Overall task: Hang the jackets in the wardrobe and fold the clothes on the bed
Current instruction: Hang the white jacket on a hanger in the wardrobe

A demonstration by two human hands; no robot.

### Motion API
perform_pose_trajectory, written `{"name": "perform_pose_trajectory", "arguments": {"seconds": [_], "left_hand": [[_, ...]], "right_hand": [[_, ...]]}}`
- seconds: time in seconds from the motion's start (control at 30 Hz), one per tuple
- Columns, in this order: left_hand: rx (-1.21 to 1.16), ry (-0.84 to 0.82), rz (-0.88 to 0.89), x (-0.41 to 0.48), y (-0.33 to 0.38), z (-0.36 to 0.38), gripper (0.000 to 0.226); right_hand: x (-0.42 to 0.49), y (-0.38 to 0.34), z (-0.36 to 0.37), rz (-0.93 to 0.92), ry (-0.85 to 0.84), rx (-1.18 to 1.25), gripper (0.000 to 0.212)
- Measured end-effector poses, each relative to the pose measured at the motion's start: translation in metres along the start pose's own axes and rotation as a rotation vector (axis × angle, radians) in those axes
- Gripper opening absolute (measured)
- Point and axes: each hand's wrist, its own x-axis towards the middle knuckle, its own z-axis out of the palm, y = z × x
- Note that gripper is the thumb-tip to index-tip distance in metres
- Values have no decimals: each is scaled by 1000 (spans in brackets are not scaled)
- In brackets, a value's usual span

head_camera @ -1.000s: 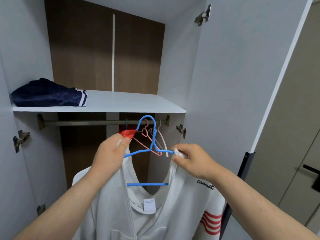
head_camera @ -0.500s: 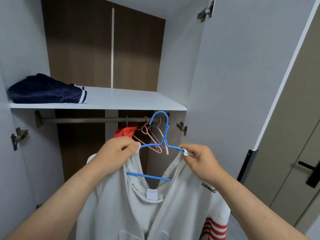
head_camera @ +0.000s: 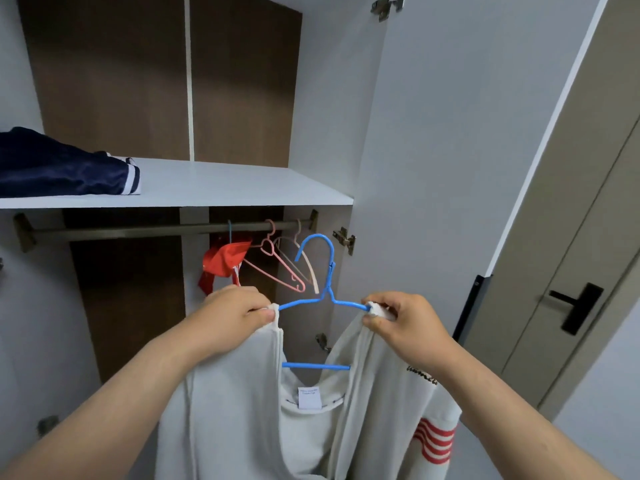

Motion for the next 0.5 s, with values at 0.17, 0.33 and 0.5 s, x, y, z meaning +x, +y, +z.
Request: {"name": "perform_pose_trajectory", "arguments": {"seconds": [0.17, 0.33, 0.5], "left_hand": [[-65, 10, 47, 8, 12, 29, 29], [-48, 93, 137, 19, 49, 59, 29], [-76, 84, 269, 19, 115, 75, 25]], "right_hand": [[-29, 17, -23, 92, 35, -51, 18], [-72, 30, -54, 166, 93, -112, 29], [-123, 34, -100, 235, 230, -150, 32]]}}
